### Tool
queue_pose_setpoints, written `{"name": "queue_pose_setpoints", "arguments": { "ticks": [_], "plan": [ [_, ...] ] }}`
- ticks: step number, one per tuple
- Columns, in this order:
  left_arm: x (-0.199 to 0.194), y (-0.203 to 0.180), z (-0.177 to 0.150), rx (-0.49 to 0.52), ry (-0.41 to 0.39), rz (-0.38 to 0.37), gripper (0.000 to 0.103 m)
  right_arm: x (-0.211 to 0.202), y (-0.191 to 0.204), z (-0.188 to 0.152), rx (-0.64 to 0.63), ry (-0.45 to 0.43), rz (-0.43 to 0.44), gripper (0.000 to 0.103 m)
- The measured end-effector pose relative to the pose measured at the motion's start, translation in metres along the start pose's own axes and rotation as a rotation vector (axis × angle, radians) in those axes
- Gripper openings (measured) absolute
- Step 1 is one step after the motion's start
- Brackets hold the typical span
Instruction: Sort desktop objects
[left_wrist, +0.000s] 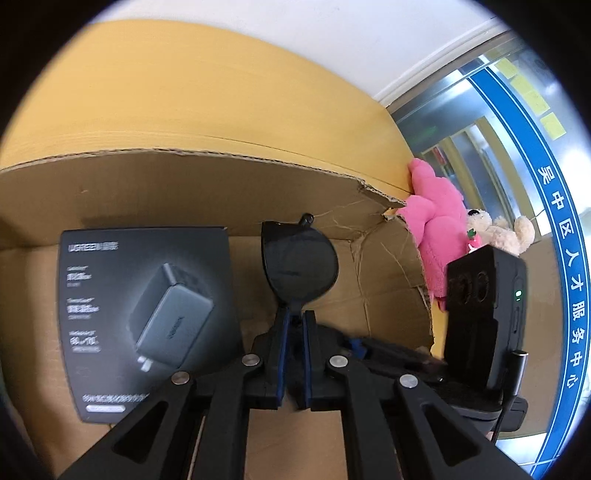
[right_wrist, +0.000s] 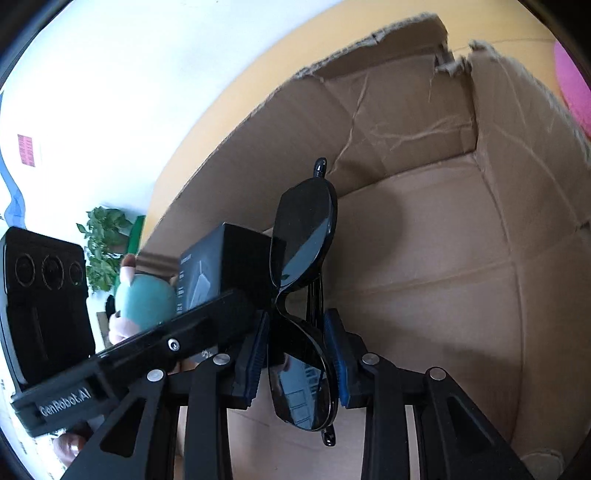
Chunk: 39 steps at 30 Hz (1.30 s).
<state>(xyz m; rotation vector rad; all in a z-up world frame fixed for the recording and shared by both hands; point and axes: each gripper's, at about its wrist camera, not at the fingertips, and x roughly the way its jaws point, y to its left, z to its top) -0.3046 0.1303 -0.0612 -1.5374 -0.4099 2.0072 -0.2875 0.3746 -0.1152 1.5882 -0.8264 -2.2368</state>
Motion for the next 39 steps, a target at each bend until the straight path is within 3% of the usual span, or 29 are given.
{"name": "queue_pose_setpoints", "arguments": {
  "ticks": [4,9,12,14,17,19,22,28,34,39],
  "plan": [
    [-0.028,-0.008,-0.007,0.038,-0.047,0.012,0.005,-0.013,0.013,0.003,-0.034,-0.053,-0.115,0.059],
    [-0.076,-0.021,-0.023,0.098,-0.139,0.041,0.008,-0.045,0.026,-0.001,-0.085,-0.123,-0.191,0.061],
    [-0.111,-0.029,-0.043,0.144,-0.209,0.085,0.009,-0.076,0.039,-0.015,-0.141,-0.193,-0.249,0.074],
    [-0.133,-0.034,-0.063,0.172,-0.261,0.120,0.013,-0.089,0.049,-0.026,-0.164,-0.222,-0.245,0.075],
    [-0.157,-0.042,-0.092,0.219,-0.337,0.198,0.037,-0.128,0.042,-0.054,-0.201,-0.262,-0.250,0.080],
    [-0.170,-0.049,-0.120,0.261,-0.404,0.285,0.059,-0.142,0.049,-0.077,-0.220,-0.294,-0.267,0.087],
    [-0.182,-0.059,-0.162,0.311,-0.478,0.389,0.069,-0.138,0.070,-0.120,-0.289,-0.313,-0.268,0.090],
    [-0.186,-0.070,-0.226,0.328,-0.527,0.503,0.069,-0.144,0.085,-0.197,-0.406,-0.351,-0.293,0.091],
    [-0.194,-0.071,-0.268,0.312,-0.541,0.526,0.069,-0.146,0.093,-0.249,-0.484,-0.347,-0.257,0.091],
    [-0.195,-0.071,-0.289,0.314,-0.528,0.542,0.069,-0.138,0.101,-0.273,-0.537,-0.331,-0.249,0.091]
  ]
}}
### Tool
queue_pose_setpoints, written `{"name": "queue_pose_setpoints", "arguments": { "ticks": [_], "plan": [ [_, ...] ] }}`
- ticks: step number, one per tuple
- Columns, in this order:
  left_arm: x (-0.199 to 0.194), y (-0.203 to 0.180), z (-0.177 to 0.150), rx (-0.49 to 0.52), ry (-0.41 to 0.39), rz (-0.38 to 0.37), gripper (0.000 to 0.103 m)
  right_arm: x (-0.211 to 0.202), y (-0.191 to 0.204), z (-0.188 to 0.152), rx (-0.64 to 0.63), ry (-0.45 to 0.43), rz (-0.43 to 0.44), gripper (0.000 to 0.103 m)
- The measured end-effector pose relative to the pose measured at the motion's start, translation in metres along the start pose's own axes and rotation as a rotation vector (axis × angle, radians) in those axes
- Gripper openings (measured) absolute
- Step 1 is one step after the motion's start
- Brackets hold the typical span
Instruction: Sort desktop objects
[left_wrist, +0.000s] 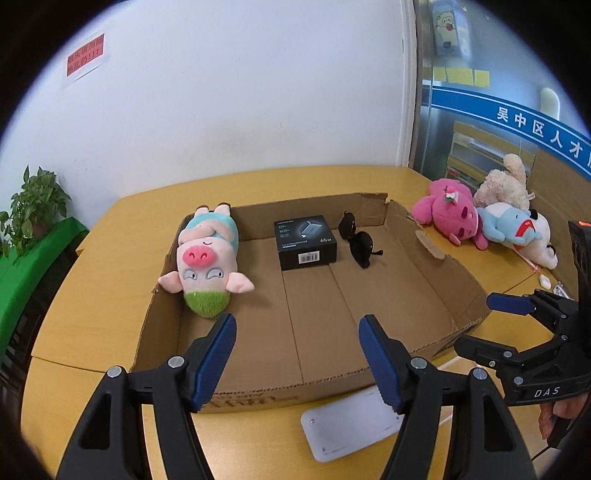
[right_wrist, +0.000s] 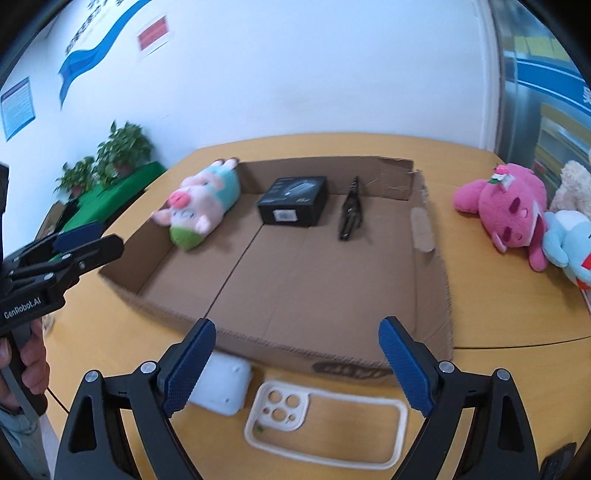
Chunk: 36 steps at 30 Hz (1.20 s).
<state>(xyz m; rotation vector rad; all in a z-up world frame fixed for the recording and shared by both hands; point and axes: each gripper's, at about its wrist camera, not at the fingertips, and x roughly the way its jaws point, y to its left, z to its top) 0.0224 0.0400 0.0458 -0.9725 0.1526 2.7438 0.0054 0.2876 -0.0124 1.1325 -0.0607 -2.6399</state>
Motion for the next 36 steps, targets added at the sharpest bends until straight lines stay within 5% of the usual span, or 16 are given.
{"name": "queue_pose_setpoints", "arguments": {
  "ticks": [15,30,32,36],
  "plan": [
    [-0.013,0.006,-0.019,-0.038,0.002,-0.006,0.069,-0.009,0.025,-0.022,-0.036,-0.011,0.056,0.091],
    [0.023,-0.024,-0.071,-0.054,0.182,-0.211,0.069,0.033,-0.070,-0.085,0.080,0.220,-0.083,0.090],
    [0.027,-0.032,-0.074,-0.050,0.197,-0.230,0.069,0.035,-0.075,-0.088,0.081,0.215,-0.079,0.082],
    [0.038,-0.046,-0.080,-0.054,0.237,-0.284,0.069,0.043,-0.083,-0.094,0.086,0.248,-0.096,0.035]
  ]
}}
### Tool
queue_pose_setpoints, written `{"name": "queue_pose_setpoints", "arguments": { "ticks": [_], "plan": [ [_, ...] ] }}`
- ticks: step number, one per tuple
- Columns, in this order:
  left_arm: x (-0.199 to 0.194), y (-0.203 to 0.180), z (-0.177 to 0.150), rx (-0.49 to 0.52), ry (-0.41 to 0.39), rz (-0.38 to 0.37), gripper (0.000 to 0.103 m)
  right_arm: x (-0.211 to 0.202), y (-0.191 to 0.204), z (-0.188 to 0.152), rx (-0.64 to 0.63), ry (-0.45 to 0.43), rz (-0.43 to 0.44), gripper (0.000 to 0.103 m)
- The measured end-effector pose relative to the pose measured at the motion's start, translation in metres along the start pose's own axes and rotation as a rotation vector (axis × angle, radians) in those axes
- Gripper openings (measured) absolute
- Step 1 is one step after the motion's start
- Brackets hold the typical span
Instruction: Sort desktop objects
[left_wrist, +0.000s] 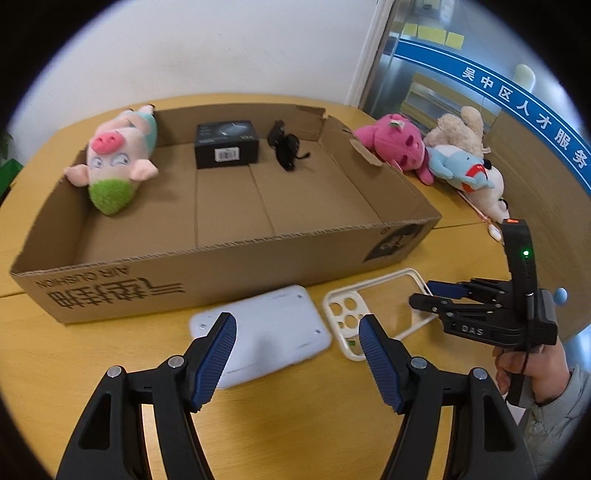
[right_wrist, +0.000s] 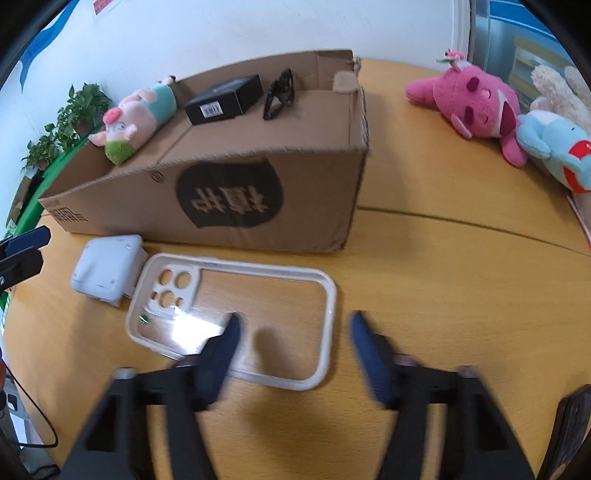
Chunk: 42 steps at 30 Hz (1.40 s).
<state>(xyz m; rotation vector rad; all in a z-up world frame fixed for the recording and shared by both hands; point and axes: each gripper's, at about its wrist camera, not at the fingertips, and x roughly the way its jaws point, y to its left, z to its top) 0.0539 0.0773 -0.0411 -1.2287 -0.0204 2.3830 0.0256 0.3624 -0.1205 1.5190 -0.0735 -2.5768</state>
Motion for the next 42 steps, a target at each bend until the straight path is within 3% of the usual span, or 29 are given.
{"name": "queue_pose_setpoints", "arguments": {
  "ticks": [6,17,21,24,27,29,31,38,42],
  "plan": [
    [0.013,-0.011,-0.001,0.014,0.039,-0.026,0.069,-0.006,-0.014,-0.009,0.043,-0.019,-0.022,0.009],
    [0.044,-0.045,-0.007,0.051,0.127,-0.119,0.067,-0.035,-0.045,-0.056,0.136,-0.045,-0.053,0.007],
    [0.065,-0.069,-0.009,0.086,0.185,-0.151,0.059,-0.043,-0.052,-0.069,0.163,-0.050,-0.050,0.007],
    [0.080,-0.080,-0.009,0.097,0.227,-0.145,0.059,-0.046,-0.055,-0.074,0.179,-0.056,-0.047,0.007],
    [0.090,-0.081,-0.009,0.077,0.239,-0.109,0.051,-0.046,-0.057,-0.076,0.190,-0.063,-0.044,0.007],
    [0.090,-0.081,-0.008,0.076,0.239,-0.099,0.040,-0.046,-0.057,-0.076,0.194,-0.069,-0.046,0.007],
    [0.092,-0.078,-0.008,0.060,0.245,-0.099,0.012,-0.047,-0.056,-0.076,0.194,-0.072,-0.048,0.007],
    [0.090,-0.075,-0.009,0.055,0.223,-0.062,0.009,-0.046,-0.054,-0.076,0.203,-0.078,-0.017,0.007],
    [0.079,-0.072,-0.004,0.038,0.194,-0.079,0.008,-0.053,-0.048,-0.077,0.208,-0.106,-0.011,0.007]
  ]
}}
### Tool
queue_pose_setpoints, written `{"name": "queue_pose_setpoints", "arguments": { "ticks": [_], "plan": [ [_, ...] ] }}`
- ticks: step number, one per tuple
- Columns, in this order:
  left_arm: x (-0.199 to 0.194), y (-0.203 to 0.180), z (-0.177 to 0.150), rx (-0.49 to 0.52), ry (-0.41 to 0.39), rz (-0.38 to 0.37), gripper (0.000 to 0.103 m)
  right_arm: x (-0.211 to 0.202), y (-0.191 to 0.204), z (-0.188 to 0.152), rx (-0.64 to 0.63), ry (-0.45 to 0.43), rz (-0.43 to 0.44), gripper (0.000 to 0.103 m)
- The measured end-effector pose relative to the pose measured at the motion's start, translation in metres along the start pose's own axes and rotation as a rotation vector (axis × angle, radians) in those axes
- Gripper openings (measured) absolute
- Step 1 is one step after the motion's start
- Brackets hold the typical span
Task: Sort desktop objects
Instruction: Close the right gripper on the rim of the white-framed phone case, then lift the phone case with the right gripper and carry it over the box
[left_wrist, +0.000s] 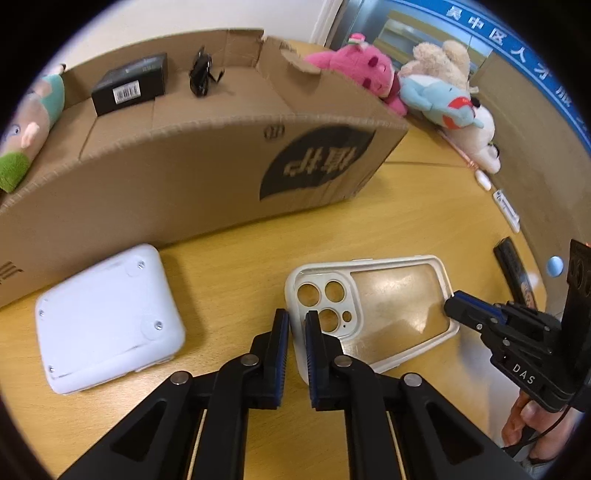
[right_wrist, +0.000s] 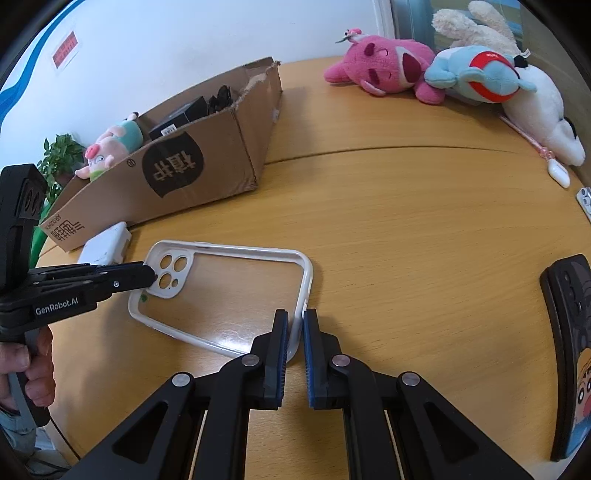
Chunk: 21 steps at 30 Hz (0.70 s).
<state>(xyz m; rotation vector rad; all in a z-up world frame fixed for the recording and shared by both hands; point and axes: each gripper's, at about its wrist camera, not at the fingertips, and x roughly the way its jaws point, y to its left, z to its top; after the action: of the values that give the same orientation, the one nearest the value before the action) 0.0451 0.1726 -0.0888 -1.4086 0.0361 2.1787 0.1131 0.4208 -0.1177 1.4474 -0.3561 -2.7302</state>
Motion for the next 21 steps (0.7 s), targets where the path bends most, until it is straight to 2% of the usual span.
{"name": "queue_pose_setpoints", "arguments": {
  "ticks": [8,13,16,21],
  "plan": [
    [-0.057,-0.008,0.023,0.041,-0.150,-0.030,0.008,-0.040,0.014,0.025,-0.019,-0.118,-0.014,0.007],
    [-0.100,0.010,0.053,0.046,-0.259,-0.020,0.008,-0.061,0.042,0.062,-0.081,-0.192,-0.006,0.007],
    [-0.126,0.029,0.068,0.032,-0.317,0.009,0.008,-0.068,0.075,0.094,-0.149,-0.241,0.012,0.007],
    [-0.180,0.082,0.085,-0.018,-0.414,0.078,0.008,-0.062,0.142,0.141,-0.267,-0.267,0.088,0.008]
  ]
}}
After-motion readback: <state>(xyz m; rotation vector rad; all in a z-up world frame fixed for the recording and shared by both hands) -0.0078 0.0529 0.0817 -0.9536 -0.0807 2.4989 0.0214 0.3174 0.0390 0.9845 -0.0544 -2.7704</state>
